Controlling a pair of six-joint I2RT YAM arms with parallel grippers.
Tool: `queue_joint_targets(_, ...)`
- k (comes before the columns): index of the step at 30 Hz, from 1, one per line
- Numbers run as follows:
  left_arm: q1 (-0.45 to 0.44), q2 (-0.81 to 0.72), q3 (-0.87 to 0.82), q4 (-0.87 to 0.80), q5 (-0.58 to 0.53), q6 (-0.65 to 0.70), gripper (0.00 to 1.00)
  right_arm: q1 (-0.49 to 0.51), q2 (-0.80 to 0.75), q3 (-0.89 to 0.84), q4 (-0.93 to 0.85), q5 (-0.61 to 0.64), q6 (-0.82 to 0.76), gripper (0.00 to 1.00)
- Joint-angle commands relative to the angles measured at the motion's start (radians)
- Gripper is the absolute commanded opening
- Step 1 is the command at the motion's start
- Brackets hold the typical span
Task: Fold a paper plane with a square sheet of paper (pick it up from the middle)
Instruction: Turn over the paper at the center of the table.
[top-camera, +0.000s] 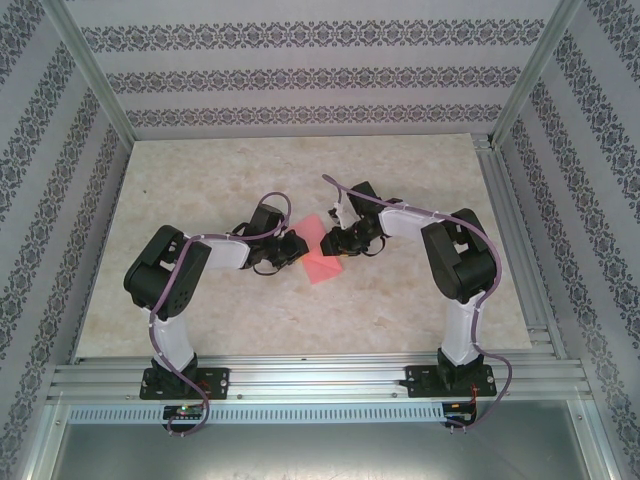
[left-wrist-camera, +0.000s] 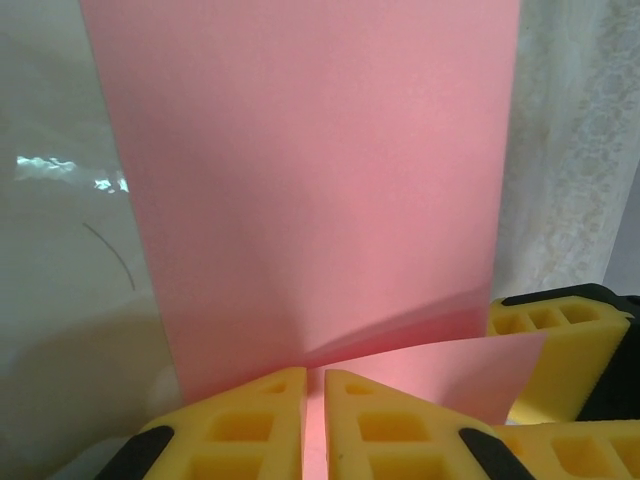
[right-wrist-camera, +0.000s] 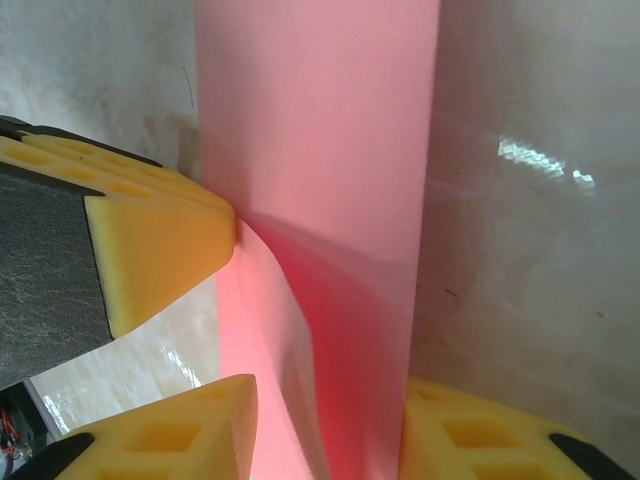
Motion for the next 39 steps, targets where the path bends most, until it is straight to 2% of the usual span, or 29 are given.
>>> queue_joint_targets(1, -0.012, 0.002, 0.002, -0.031, -0.018, 0.021, 0.15, -0.022, -0.026, -0.025, 0.036, -0.028, 0.015, 0.39)
queue_joint_targets(6, -0.012, -0.001, 0.011, -0.036, -0.016, 0.023, 0.14, -0.022, -0.030, -0.037, 0.032, -0.087, 0.003, 0.34)
queue_joint_targets(10, -0.011, -0.007, 0.009, -0.018, -0.006, 0.010, 0.14, -0.024, -0.032, -0.048, 0.049, -0.106, 0.013, 0.22)
queue_joint_targets(12, -0.012, -0.017, 0.009, -0.010, -0.001, 0.004, 0.15, -0.025, -0.036, -0.050, 0.058, -0.109, 0.020, 0.21)
queue_joint_targets(14, -0.011, -0.037, 0.010, -0.015, -0.002, 0.005, 0.15, -0.025, -0.044, -0.049, 0.053, -0.094, 0.021, 0.18)
queue_joint_targets(15, -0.012, -0.052, 0.011, -0.022, -0.004, 0.006, 0.15, -0.025, -0.055, -0.046, 0.040, -0.072, 0.017, 0.13)
queue_joint_targets(19, -0.011, -0.129, 0.014, -0.059, -0.028, 0.011, 0.16, -0.026, -0.130, -0.045, -0.003, -0.017, -0.001, 0.09)
queue_joint_targets(22, -0.010, -0.213, 0.012, -0.105, -0.074, 0.018, 0.18, -0.024, -0.185, -0.026, -0.083, 0.076, -0.030, 0.06)
queue_joint_targets(24, -0.008, -0.281, 0.017, -0.174, -0.131, 0.039, 0.19, -0.019, -0.241, -0.008, -0.167, 0.190, -0.054, 0.06)
queue_joint_targets(29, 0.001, -0.455, 0.024, -0.393, -0.310, 0.089, 0.21, 0.040, -0.378, 0.039, -0.388, 0.596, -0.115, 0.06)
queue_joint_targets(31, 0.024, -0.526, 0.004, -0.443, -0.349, 0.094, 0.22, 0.098, -0.410, 0.051, -0.450, 0.785, -0.132, 0.06)
queue_joint_targets(34, 0.069, -0.627, -0.049, -0.475, -0.380, 0.090, 0.25, 0.199, -0.380, 0.079, -0.541, 0.991, -0.137, 0.06)
queue_joint_targets(36, 0.102, -0.688, -0.082, -0.491, -0.391, 0.090, 0.27, 0.251, -0.337, 0.082, -0.570, 1.069, -0.105, 0.06)
queue_joint_targets(39, 0.164, -0.762, -0.134, -0.508, -0.380, 0.085, 0.29, 0.329, -0.269, 0.080, -0.577, 1.102, -0.043, 0.07)
